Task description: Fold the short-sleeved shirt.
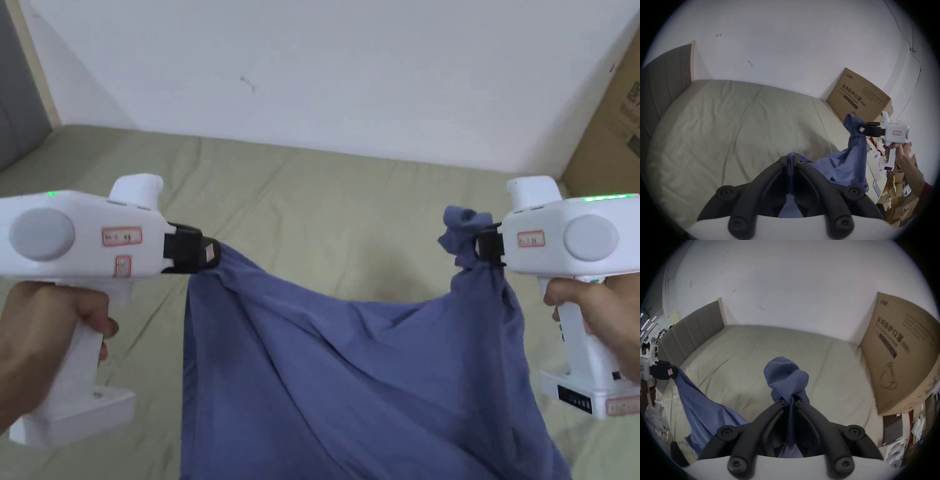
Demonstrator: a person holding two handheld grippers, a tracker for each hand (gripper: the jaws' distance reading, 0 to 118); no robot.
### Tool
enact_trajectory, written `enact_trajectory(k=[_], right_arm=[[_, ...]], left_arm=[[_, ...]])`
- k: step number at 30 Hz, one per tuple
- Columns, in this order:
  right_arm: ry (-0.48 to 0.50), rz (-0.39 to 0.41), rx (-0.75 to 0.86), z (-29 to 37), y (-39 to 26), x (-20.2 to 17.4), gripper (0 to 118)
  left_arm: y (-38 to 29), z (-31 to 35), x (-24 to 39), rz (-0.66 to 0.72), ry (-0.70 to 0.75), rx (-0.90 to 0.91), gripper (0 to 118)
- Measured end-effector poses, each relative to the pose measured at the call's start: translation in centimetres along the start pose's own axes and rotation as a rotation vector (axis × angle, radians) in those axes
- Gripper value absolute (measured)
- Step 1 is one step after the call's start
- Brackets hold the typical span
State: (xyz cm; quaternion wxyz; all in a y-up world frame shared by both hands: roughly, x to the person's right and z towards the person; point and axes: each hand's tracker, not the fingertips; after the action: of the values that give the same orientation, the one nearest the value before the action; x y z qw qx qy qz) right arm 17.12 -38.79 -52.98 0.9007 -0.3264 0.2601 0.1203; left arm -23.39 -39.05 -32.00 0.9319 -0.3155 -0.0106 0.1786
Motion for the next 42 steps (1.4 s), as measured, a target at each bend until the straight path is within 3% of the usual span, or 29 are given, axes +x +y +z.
enact_trajectory(k=[6,10,22,26,32,34,35,42], right_arm=[[-0.108,-0.050,0.134,-0.4,7.7,1.0,4],[-0.202,-0.016,0.216,-0.9,12.9,1.1,4],[-0.333,-0.022,0.503,-0.5,25.8,0.1,4],[-0.320,-0.044,0.610,2.3,29.1,-0.4,4],[-0.347,-0.014,0.642,4.6,26.9,-1.3,4],[-0.285,-0.046,0.634,5.2,24.2,-1.9,4],[-0.303,-0.037,0.626,5.1,23.1,-2.2,4],[-0.192,0.007,0.551,5.5,11.4,-4.1,4]], left_arm=[[8.0,-0.8,-1.3,-0.018,0.081,0.093,6],[13.4,-1.4,-1.0,-0.099,0.138,0.139,6],[25.5,-1.4,-0.9,-0.159,0.218,0.339,6],[27.2,1.2,-0.7,-0.159,0.191,0.422,6],[25.0,4.2,0.9,-0.178,0.161,0.427,6],[23.0,4.5,0.9,-0.165,0.146,0.410,6],[21.8,4.4,0.8,-0.168,0.142,0.398,6],[11.7,3.0,-2.9,-0.102,0.110,0.302,6]])
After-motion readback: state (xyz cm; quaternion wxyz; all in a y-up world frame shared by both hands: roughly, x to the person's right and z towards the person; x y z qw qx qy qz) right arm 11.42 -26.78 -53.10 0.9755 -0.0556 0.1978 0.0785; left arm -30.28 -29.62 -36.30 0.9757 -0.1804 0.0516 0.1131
